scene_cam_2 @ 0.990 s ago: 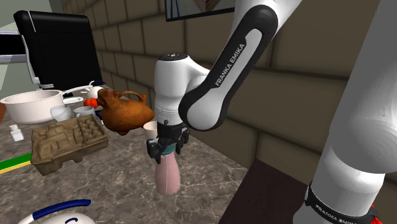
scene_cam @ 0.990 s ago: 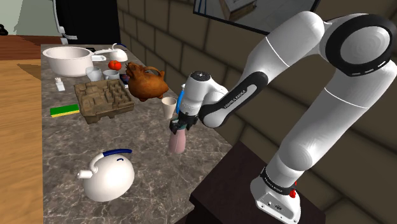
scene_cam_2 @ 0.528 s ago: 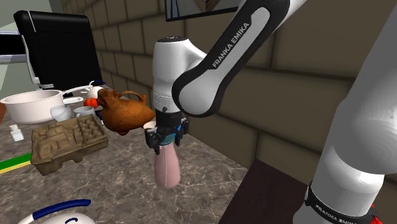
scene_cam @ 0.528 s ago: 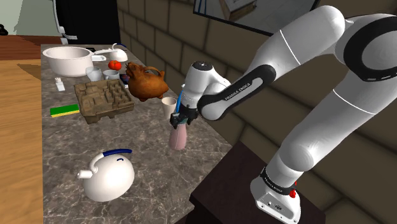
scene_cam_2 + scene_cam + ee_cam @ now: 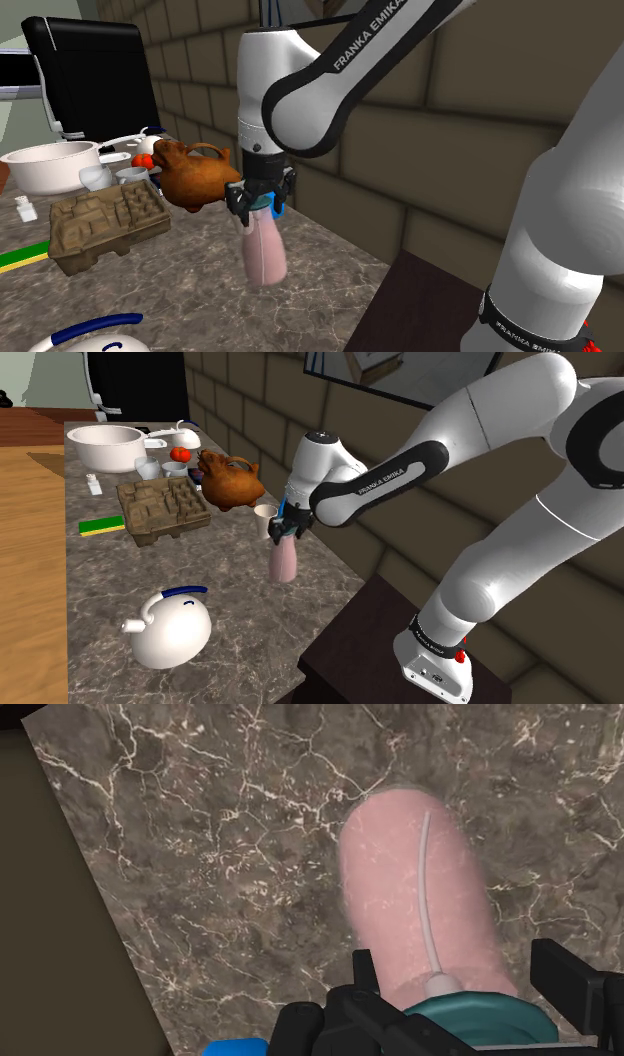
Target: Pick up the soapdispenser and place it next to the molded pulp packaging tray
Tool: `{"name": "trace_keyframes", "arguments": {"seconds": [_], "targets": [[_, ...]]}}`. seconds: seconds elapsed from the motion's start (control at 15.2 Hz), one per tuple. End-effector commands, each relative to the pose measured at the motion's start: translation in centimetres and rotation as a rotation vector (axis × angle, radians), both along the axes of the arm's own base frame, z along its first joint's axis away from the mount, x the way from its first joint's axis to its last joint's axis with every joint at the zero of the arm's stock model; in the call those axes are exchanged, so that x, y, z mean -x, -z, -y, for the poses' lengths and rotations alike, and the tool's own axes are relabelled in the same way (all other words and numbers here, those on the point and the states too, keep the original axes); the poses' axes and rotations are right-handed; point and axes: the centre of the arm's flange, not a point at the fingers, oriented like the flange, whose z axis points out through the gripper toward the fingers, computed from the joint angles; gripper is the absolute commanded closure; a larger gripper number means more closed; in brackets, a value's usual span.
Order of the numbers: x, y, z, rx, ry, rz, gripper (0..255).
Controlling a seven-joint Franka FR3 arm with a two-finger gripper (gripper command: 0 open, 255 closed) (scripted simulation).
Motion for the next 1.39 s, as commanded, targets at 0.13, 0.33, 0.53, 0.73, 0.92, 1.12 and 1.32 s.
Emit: {"name": "trace_keyframes", "arguments": {"seconds": [0.13, 0.33, 0.53, 0.73, 0.92, 1.12, 1.32], "targets": [[0.0, -2.3, 0.1, 0.0, 0.0, 0.0, 255], [0.0, -3.9, 0.1, 0.0, 0.0, 0.0, 255], [0.0, -5.5, 0.1, 0.0, 0.0, 0.0, 255], [0.0, -7.1, 0.1, 0.0, 0.0, 0.0, 255], [0.0, -8.7, 0.1, 0.0, 0.0, 0.0, 255], [0.0, -10.3, 0.1, 0.0, 0.0, 0.0, 255], [0.0, -11.8, 0.1, 0.0, 0.0, 0.0, 255]]}}
